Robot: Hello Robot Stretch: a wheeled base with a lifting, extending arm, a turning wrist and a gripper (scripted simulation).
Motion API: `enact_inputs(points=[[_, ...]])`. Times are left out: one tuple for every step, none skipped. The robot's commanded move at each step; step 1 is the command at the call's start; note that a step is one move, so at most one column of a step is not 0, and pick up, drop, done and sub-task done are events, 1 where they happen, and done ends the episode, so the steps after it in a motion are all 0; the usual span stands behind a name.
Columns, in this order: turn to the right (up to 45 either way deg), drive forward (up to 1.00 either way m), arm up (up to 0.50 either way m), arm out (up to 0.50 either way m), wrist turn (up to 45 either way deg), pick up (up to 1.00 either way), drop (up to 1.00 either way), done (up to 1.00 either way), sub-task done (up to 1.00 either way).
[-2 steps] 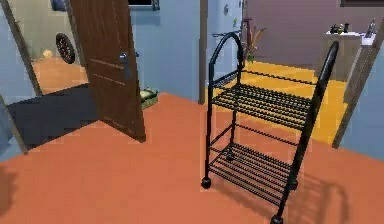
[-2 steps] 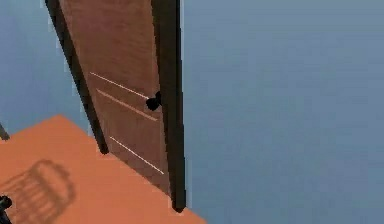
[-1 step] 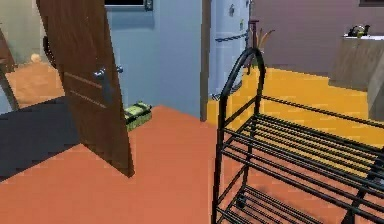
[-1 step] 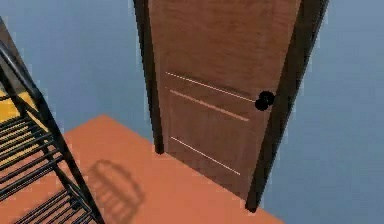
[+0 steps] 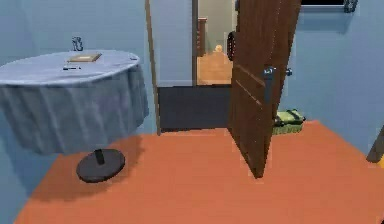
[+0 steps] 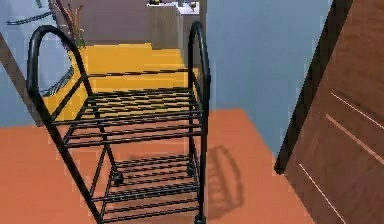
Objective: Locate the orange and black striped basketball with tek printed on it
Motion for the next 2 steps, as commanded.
enact_inputs(points=[[0.0, 1.00, 0.00, 0.00, 0.0, 0.00, 0.00, 0.00, 0.00], [0.0, 1.00, 0.00, 0.00, 0.0, 0.00, 0.00, 0.00, 0.00]])
